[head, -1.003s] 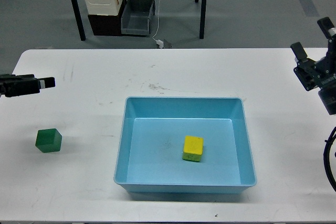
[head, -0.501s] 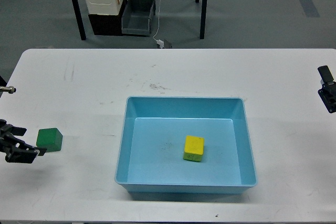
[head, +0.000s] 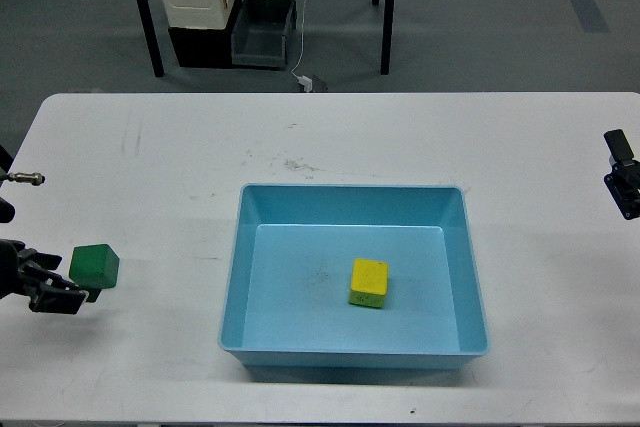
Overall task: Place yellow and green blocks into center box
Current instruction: 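Lower the left gripper around the green cube and close it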
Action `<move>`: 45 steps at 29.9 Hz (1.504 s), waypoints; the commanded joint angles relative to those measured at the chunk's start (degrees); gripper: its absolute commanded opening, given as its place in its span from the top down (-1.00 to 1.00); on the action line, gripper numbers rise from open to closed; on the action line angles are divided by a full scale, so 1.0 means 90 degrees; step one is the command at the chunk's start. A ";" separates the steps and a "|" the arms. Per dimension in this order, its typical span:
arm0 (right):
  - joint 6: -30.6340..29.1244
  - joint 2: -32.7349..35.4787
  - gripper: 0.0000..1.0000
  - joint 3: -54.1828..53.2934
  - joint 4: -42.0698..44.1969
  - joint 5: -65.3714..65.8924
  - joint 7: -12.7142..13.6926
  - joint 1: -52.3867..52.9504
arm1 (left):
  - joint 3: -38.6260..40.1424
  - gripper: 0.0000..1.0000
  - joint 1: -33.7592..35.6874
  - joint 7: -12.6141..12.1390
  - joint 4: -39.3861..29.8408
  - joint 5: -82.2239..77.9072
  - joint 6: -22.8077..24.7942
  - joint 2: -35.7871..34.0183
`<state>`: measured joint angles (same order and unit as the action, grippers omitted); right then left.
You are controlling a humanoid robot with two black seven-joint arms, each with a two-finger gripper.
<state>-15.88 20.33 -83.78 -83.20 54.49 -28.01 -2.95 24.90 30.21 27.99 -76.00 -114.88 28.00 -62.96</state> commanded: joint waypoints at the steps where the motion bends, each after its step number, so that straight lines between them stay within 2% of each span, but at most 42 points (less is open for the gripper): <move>1: 0.0007 -0.0013 -0.99 -0.0008 -0.0003 0.0000 0.0001 -0.0004 | -0.0003 -1.00 0.0052 0.0001 0.0143 0.0011 0.0000 0.0169; 33: 0.0066 -0.0004 -0.99 -0.0057 -0.0003 0.0000 0.0001 -0.0014 | -0.0023 -0.97 0.0335 0.0001 0.0515 -0.0116 0.0000 0.0989; 36: 0.0066 -0.0003 -0.99 -0.0057 -0.0003 0.0000 0.0001 -0.0014 | -0.0023 -0.84 0.0345 0.0001 0.0515 -0.0136 0.0000 0.1019; 39: 0.0114 -0.0003 -0.99 -0.0057 -0.0003 0.0000 0.0001 -0.0024 | -0.0023 -0.60 0.0345 0.0001 0.0515 -0.0175 0.0000 0.1029; 41: 0.0115 -0.0004 -0.99 -0.0057 -0.0003 0.0000 0.0001 -0.0024 | -0.0033 -0.37 0.0335 0.0001 0.0515 -0.0185 0.0000 0.1038; 45: 0.0115 -0.0003 -0.99 -0.0057 0.0007 0.0000 0.0001 -0.0014 | -0.0257 -0.11 0.0354 0.0001 0.0515 -0.0272 0.0000 0.1048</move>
<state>-14.86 20.29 -84.29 -83.23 54.49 -28.00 -3.14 24.12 33.29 28.00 -71.36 -116.75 28.00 -53.62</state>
